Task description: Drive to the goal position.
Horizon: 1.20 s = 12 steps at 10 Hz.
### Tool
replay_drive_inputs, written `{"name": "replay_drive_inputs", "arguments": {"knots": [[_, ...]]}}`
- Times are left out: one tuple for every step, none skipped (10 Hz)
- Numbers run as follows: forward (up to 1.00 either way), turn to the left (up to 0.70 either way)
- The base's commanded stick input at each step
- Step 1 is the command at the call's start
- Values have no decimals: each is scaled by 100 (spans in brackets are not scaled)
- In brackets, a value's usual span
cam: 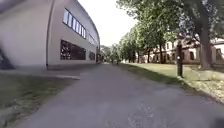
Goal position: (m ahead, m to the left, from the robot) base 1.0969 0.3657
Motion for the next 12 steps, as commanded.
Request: {"name": "replay_drive_inputs", "arguments": {"knots": [[70,35],[70,35],[70,10],[70,0],[70,0],[70,0],[70,0],[70,0],[70,0],[70,0],[48,0],[22,0]]}}
